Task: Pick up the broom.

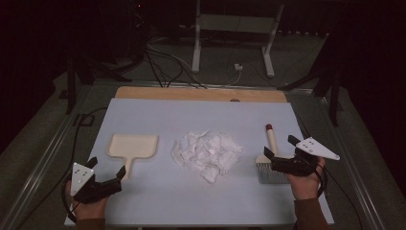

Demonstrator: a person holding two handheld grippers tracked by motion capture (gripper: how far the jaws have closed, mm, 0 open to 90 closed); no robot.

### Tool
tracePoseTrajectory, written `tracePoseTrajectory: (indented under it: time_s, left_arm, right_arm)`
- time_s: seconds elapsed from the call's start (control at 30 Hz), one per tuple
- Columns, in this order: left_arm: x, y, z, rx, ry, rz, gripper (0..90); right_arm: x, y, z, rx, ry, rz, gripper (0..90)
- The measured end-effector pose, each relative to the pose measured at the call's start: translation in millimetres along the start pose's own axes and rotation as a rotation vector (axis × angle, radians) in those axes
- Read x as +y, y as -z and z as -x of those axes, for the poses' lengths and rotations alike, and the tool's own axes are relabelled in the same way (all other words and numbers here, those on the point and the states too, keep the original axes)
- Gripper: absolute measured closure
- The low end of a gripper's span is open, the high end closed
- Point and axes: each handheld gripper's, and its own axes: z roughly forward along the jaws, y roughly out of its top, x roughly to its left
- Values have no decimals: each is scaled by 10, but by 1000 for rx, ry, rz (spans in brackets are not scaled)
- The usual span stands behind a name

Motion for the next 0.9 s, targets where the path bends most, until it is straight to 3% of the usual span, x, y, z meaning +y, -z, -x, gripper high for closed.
tracePoseTrajectory:
  time_s: [0.43, 0.9]
  left_arm:
    - [10, -23, 16, -23, 7, -28, 15]
    - [-12, -9, 2, 0, 23, -7, 14]
  right_arm:
    - [148, -92, 140, -17, -10, 0, 0]
    - [265, -200, 235, -33, -18, -22, 0]
